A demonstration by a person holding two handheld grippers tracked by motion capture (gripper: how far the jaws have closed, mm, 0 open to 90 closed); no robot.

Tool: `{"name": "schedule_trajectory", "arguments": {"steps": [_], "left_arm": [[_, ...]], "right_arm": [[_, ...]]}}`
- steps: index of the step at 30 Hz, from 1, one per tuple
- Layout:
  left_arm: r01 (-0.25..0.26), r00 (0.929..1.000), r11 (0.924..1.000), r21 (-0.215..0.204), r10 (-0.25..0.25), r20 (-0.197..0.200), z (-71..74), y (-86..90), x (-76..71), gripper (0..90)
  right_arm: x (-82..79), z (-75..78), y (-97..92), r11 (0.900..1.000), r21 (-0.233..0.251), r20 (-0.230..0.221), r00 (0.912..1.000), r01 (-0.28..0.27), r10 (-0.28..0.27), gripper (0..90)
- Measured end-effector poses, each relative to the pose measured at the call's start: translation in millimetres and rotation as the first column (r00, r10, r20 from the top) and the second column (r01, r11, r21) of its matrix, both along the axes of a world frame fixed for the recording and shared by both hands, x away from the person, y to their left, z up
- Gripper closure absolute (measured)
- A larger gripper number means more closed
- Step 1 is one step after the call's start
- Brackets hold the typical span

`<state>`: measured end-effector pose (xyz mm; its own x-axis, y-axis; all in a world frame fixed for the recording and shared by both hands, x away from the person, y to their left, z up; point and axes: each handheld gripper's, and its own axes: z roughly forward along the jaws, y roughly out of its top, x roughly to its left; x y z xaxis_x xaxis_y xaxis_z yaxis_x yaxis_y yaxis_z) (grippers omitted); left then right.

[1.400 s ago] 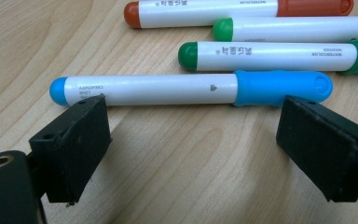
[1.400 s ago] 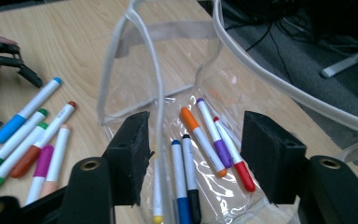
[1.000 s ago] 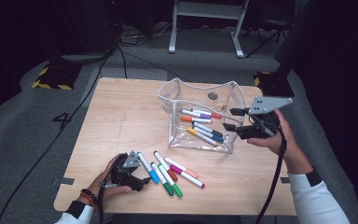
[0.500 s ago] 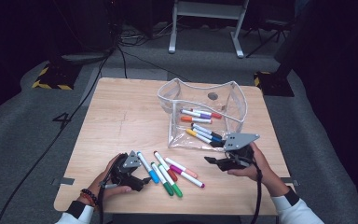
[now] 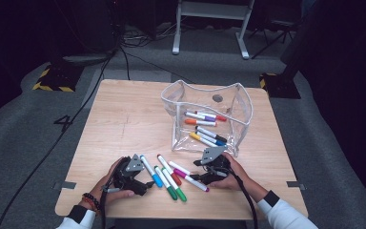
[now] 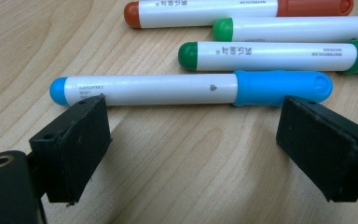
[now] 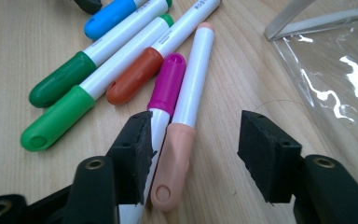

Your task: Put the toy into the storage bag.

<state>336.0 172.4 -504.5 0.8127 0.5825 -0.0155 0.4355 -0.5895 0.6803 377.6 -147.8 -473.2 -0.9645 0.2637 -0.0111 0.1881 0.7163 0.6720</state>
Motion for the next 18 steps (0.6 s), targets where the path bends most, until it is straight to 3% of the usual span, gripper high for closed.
{"name": "schedule_trajectory", "arguments": {"steps": [5, 10, 14, 18], "left_arm": [[0.0, 1.0, 1.0, 0.0, 0.0, 0.0, 0.0, 0.0, 0.0, 10.2], [0.0, 1.0, 1.0, 0.0, 0.0, 0.0, 0.0, 0.0, 0.0, 10.2], [0.0, 1.0, 1.0, 0.0, 0.0, 0.0, 0.0, 0.0, -0.1, 10.2], [0.0, 1.0, 1.0, 0.0, 0.0, 0.0, 0.0, 0.0, 0.0, 10.2]], "right_arm": [[5.5, -9.2, 6.7, 0.9994, -0.034, 0.022, 0.9997, 0.009, -0.009, 50.9], [10.0, -14.6, 5.9, 0.9989, -0.042, 0.012, 0.9997, 0.022, -0.022, 56.9], [13.3, -14.7, -1.5, 0.9991, -0.03, -0.007, 0.9995, 0.029, -0.029, 73.1], [15.8, -13.7, -7.3, 0.998, -0.037, 0.0, 0.9987, 0.052, -0.052, 75.2]]}}
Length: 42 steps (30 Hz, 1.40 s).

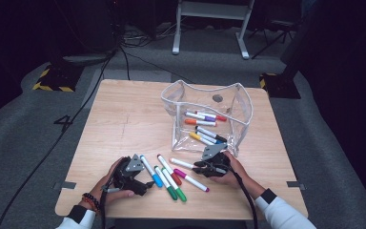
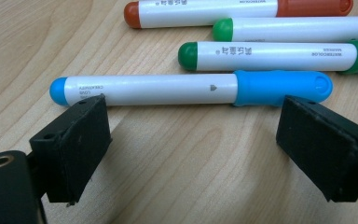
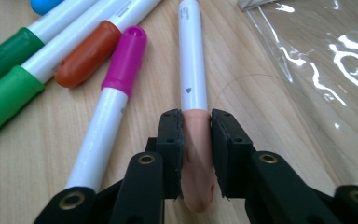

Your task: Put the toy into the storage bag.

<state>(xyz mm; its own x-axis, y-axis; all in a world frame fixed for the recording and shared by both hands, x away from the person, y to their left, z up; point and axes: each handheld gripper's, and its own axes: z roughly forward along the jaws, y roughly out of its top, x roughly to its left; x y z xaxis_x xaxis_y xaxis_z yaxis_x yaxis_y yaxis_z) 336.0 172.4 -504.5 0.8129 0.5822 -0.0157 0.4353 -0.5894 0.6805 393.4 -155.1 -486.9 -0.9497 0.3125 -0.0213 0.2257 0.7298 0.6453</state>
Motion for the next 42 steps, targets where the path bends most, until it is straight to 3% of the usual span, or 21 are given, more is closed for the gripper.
{"name": "schedule_trajectory", "arguments": {"steps": [3, 11, 15, 19, 27, 33, 42], "left_arm": [[-0.001, 1.0, 1.0, 0.0, 0.001, 0.0, 0.0, 0.0, -0.1, 10.2], [-0.001, 1.0, 1.0, 0.0, 0.001, 0.0, 0.0, 0.0, -0.1, 10.2], [-0.004, 1.0, 1.0, 0.0, 0.004, 0.001, -0.1, -0.1, -0.4, 10.2], [-0.005, 1.0, 1.0, -0.001, 0.005, 0.0, -0.1, -0.2, -0.4, 10.2], [-0.006, 1.0, 1.0, -0.001, 0.006, 0.0, -0.1, -0.2, -0.5, 10.2], [-0.006, 1.0, 1.0, -0.001, 0.006, 0.0, -0.1, -0.2, -0.5, 10.2], [-0.005, 1.0, 1.0, -0.001, 0.005, 0.0, -0.1, -0.1, -0.4, 10.2]], "right_arm": [[0.3, 2.1, -3.0, 0.9999, 0.006, -0.008, 0.9999, -0.014, 0.014, 75.4], [-3.3, 22.7, -14.8, 0.9991, 0.039, 0.038, 0.9992, -0.015, 0.014, 75.5], [-5.6, 45.2, -23.6, 0.9939, 0.108, 0.039, 0.9991, -0.02, 0.016, 75.5], [-11.1, 73.0, -32.2, 0.9911, 0.131, 0.1, 0.9949, -0.027, 0.014, 75.5], [-11.5, 126.9, -49.2, 0.9888, 0.149, 0.2, 0.9796, -0.008, -0.022, 75.5], [-4.2, 161.6, -61.3, 0.9847, 0.173, 0.246, 0.9675, 0.017, -0.06, 75.5], [15.2, 193.8, -67.7, 0.9829, 0.177, 0.29, 0.9517, 0.051, -0.102, 75.5]]}}
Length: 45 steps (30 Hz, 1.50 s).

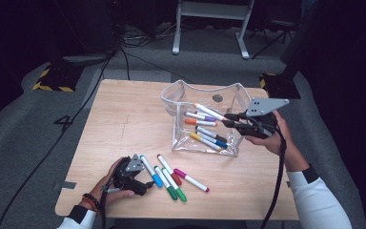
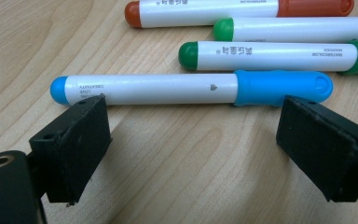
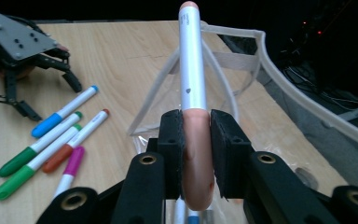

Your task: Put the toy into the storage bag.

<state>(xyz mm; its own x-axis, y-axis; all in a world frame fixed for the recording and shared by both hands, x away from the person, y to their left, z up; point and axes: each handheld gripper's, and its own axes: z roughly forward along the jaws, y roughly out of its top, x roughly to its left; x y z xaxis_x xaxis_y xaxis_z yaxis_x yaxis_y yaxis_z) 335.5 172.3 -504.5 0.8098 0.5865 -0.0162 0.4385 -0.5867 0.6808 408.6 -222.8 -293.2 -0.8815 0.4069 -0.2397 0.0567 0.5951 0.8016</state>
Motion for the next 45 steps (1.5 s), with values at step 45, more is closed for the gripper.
{"name": "schedule_trajectory", "arguments": {"steps": [45], "left_arm": [[0.006, 1.0, 1.0, 0.001, -0.006, 0.001, 0.0, -0.2, 0.3, 10.2]], "right_arm": [[89.8, -36.3, 31.1, 0.9392, -0.343, -0.334, 0.9371, -0.019, -0.102, 68.1]]}}
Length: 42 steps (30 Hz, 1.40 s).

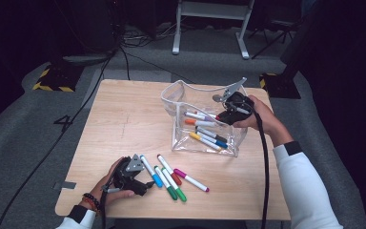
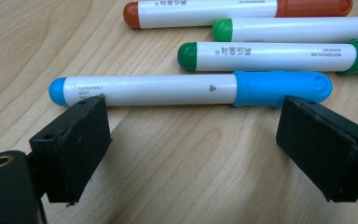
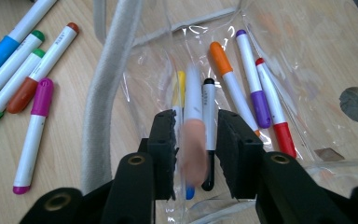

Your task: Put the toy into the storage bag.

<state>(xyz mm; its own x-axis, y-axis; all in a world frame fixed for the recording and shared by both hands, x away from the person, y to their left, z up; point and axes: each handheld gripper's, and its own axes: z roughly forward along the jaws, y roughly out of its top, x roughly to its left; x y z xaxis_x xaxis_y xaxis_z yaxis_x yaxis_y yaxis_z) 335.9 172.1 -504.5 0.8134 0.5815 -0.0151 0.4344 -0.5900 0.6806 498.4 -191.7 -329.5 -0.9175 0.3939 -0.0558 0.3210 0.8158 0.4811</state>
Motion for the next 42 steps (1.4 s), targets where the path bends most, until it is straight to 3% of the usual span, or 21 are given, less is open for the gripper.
{"name": "schedule_trajectory", "arguments": {"steps": [6, 13, 14, 16, 17, 19, 20, 22, 23, 29, 34, 36, 40, 42], "left_arm": [[0.001, 1.0, 1.0, 0.0, -0.001, 0.0, 0.0, 0.0, 0.0, 10.2], [0.001, 1.0, 1.0, 0.0, -0.001, 0.0, 0.0, 0.0, 0.0, 10.2], [0.001, 1.0, 1.0, 0.0, -0.001, 0.0, 0.0, 0.0, 0.0, 10.1], [0.001, 1.0, 1.0, 0.0, -0.001, 0.0, 0.0, 0.0, 0.0, 10.2], [0.001, 1.0, 1.0, 0.0, -0.001, 0.0, 0.0, 0.0, 0.0, 10.2], [0.001, 1.0, 1.0, 0.0, -0.001, 0.0, 0.0, 0.0, 0.0, 10.2], [0.001, 1.0, 1.0, 0.0, -0.001, 0.0, 0.0, 0.0, 0.0, 10.2], [0.001, 1.0, 1.0, 0.0, -0.001, 0.0, 0.0, -0.1, 0.0, 10.1], [0.001, 1.0, 1.0, 0.0, -0.001, 0.0, 0.0, 0.0, 0.0, 10.1], [0.001, 1.0, 1.0, 0.0, -0.001, 0.0, 0.0, 0.0, 0.0, 10.2], [0.001, 1.0, 1.0, 0.0, -0.001, 0.0, 0.0, 0.0, 0.0, 10.2], [0.001, 1.0, 1.0, 0.0, -0.001, 0.0, 0.0, 0.0, 0.0, 10.2], [0.001, 1.0, 1.0, 0.0, -0.001, 0.0, 0.0, -0.1, 0.0, 10.2], [0.001, 1.0, 1.0, 0.0, -0.001, 0.0, 0.0, 0.0, 0.0, 10.1]], "right_arm": [[-0.6, 3.3, -3.2, 0.9996, 0.024, 0.04, 0.999, 0.017, -0.018, 64.9], [-6.1, 18.3, -17.6, 0.9951, 0.088, 0.114, 0.9919, 0.045, -0.055, 53.3], [-10.0, 23.5, -23.3, 0.9914, 0.116, 0.139, 0.9874, 0.06, -0.076, 50.1], [-11.4, 25.2, -25.2, 0.9895, 0.128, 0.142, 0.9861, 0.067, -0.085, 47.9], [-17.2, 30.9, -31.0, 0.9825, 0.17, 0.162, 0.9812, 0.077, -0.105, 44.2], [-19.2, 32.7, -33.0, 0.9794, 0.186, 0.167, 0.9798, 0.077, -0.109, 41.8], [-27.8, 38.1, -36.8, 0.971, 0.222, 0.191, 0.9727, 0.088, -0.132, 37.8], [-34.8, 41.8, -40.6, 0.9627, 0.258, 0.195, 0.9712, 0.083, -0.136, 35.1], [-34.8, 41.8, -40.6, 0.9627, 0.258, 0.195, 0.9712, 0.083, -0.136, 35.1], [-69.9, 45.2, -49.7, 0.9443, 0.326, 0.258, 0.957, 0.043, -0.133, 32.2], [-90.4, 42.5, -50.9, 0.9348, 0.355, 0.275, 0.9542, 0.012, -0.117, 34.2], [-107.0, 38.1, -50.1, 0.9294, 0.369, 0.282, 0.9549, -0.018, -0.093, 35.2], [-126.5, 24.1, -47.3, 0.9258, 0.376, 0.289, 0.9541, -0.039, -0.077, 36.3], [-134.7, 13.7, -44.4, 0.9248, 0.377, 0.276, 0.9594, -0.053, -0.057, 36.3]]}}
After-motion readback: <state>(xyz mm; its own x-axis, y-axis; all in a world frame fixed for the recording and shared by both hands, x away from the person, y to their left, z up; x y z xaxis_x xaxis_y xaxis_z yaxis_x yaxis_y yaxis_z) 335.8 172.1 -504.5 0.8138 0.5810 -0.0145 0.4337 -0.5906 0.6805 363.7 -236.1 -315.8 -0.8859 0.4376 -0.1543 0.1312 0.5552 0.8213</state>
